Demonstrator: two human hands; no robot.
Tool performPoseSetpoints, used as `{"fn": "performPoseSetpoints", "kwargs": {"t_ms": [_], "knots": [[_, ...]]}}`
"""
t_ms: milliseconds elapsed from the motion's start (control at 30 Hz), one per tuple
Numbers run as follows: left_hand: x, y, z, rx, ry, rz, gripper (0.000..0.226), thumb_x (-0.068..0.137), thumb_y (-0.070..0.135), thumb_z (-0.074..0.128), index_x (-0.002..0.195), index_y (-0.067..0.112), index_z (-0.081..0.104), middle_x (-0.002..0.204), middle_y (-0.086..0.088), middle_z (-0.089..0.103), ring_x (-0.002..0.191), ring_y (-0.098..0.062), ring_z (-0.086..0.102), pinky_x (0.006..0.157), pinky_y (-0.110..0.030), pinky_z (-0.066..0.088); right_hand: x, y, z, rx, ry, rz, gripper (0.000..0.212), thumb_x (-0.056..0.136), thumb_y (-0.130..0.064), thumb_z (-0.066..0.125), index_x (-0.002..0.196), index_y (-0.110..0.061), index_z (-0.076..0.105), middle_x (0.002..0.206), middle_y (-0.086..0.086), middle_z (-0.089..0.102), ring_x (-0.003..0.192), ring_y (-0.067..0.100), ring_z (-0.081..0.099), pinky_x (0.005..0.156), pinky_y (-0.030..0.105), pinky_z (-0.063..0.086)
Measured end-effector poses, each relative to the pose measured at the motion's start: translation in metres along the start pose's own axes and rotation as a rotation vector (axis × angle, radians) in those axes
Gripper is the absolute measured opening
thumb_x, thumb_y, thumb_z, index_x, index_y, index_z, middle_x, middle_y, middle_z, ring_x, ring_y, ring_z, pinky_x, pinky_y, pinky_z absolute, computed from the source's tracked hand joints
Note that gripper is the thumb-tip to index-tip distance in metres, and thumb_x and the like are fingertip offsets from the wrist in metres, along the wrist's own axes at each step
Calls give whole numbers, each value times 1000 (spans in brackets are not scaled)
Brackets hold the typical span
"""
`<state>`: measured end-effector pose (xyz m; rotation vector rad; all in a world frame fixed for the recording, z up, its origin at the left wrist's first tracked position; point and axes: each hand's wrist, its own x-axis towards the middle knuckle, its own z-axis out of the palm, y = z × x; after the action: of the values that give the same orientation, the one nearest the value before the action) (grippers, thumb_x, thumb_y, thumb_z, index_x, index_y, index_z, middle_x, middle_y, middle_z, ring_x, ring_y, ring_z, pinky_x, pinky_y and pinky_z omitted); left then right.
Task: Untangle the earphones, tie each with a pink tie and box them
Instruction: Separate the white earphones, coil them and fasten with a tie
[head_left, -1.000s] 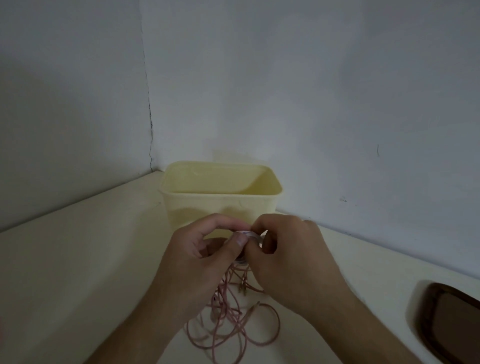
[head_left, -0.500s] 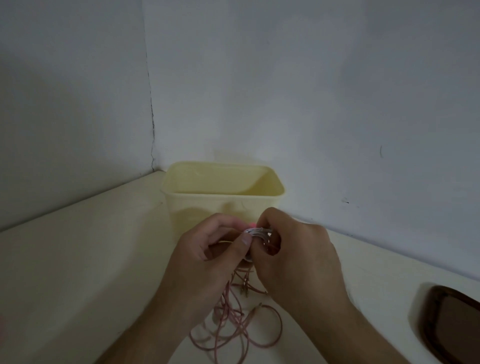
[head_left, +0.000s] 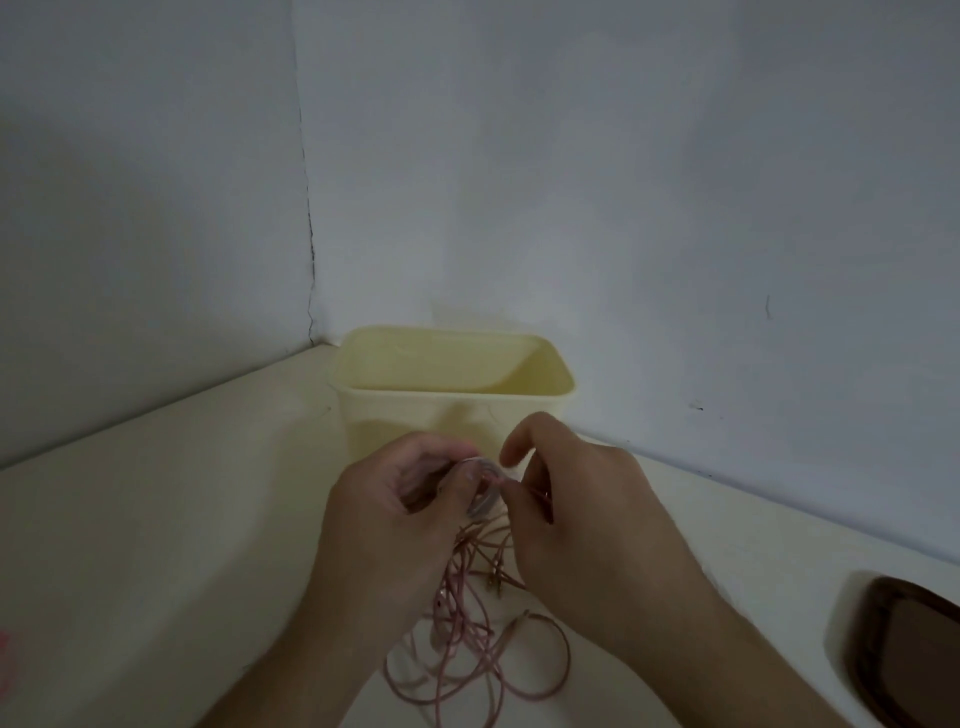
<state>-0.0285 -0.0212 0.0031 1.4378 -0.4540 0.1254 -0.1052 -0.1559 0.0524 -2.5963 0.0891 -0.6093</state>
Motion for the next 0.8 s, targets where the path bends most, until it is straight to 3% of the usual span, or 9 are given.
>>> {"fn": "performPoseSetpoints", "kwargs": {"t_ms": [33, 133, 300, 400, 600, 800], "knots": [[0, -1, 1, 17, 5, 1, 18, 89, 1, 77, 93, 19, 79, 89, 0, 82, 88, -19, 80, 85, -40, 62, 1, 1, -3, 16, 8, -8, 6, 99, -28, 60, 101, -33, 58, 77, -10, 63, 75, 11, 59, 67, 38, 54], [-2, -1, 3, 29, -30, -5, 19, 87, 2, 80, 91, 21, 80, 90, 2, 82, 90, -17, 79, 88, -44, 61, 4, 3, -9, 100, 47, -31, 19, 94, -14, 67, 84, -30, 66, 76, -12, 66, 77, 8, 62, 65, 27, 52], [-5, 8, 2, -119, -182, -38, 11, 83, 1, 81, 92, 8, 81, 95, -8, 82, 92, -25, 79, 83, -34, 59, 10, 16, -11, 272, 219, 1, 25, 92, -8, 74, 83, -31, 69, 83, -17, 70, 80, 7, 65, 65, 14, 49], [-7, 14, 0, -259, -259, -104, 14, 76, 10, 80, 90, 7, 81, 100, -13, 81, 92, -24, 78, 78, -23, 58, 13, 28, -4, 478, 178, 95, 28, 92, -1, 73, 82, -27, 72, 80, -9, 72, 71, 8, 67, 60, 18, 50], [-6, 17, 0, -303, -219, -105, 16, 74, 14, 80, 90, 13, 82, 102, -12, 81, 93, -25, 78, 79, -26, 59, 12, 30, 14, 667, 83, 161, 19, 95, -3, 71, 84, -18, 74, 80, 3, 75, 73, 23, 70, 70, 44, 58], [-7, 19, 1, -221, -178, -107, 9, 83, 2, 78, 88, 9, 79, 95, -11, 81, 89, -23, 79, 74, -21, 59, 10, 31, 20, 624, 71, 230, 16, 93, -14, 75, 79, -17, 70, 71, 0, 74, 58, 7, 58, 58, 25, 42]]}}
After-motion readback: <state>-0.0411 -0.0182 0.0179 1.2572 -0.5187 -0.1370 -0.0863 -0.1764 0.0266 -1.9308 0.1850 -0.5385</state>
